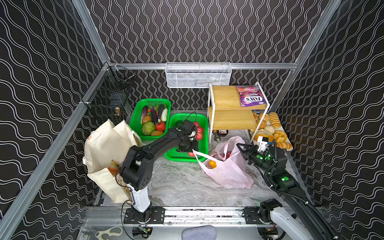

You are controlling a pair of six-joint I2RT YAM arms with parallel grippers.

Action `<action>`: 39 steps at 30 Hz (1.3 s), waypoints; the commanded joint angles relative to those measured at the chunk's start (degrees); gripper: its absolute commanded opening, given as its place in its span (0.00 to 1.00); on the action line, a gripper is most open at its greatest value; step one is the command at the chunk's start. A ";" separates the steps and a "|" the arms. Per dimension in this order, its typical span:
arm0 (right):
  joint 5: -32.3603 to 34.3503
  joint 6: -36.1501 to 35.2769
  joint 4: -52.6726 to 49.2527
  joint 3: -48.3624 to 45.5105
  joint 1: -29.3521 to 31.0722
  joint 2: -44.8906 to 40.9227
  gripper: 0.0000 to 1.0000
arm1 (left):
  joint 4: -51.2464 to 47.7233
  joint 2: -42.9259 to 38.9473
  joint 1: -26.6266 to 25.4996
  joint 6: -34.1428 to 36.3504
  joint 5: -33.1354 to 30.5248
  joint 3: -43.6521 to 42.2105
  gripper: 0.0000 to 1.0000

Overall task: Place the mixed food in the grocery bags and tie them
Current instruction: 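Lift the red apple with the left gripper and carry it to the bag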

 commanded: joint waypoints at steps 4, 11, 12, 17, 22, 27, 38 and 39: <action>-0.93 0.62 0.53 0.34 0.00 0.81 0.08 | -0.69 -7.41 -0.05 -1.10 2.99 -3.44 0.56; -1.00 0.76 0.75 0.18 0.04 1.39 0.08 | 0.52 -18.21 -0.24 0.04 12.39 -10.28 0.55; -1.03 0.83 0.77 0.22 -0.01 1.39 0.08 | 0.82 -19.12 -0.50 0.15 14.31 -11.27 0.55; -1.12 0.97 0.92 0.30 0.01 1.59 0.07 | 1.46 -20.36 -3.74 0.45 18.77 -12.29 0.56; -1.64 1.43 1.74 0.08 0.00 2.11 0.07 | 1.81 -18.44 -9.25 1.24 19.13 -9.15 0.57; -2.61 1.84 1.81 -0.02 -0.01 2.03 0.07 | 2.90 -16.19 -13.31 1.04 20.46 -7.31 0.56; -4.66 4.44 5.52 -1.98 0.00 3.04 0.08 | 14.17 -12.88 -14.21 -4.33 23.79 -7.51 0.57; -4.85 4.44 5.60 -1.90 0.01 3.34 0.08 | 14.18 -12.00 -14.38 -4.22 24.50 -6.94 0.57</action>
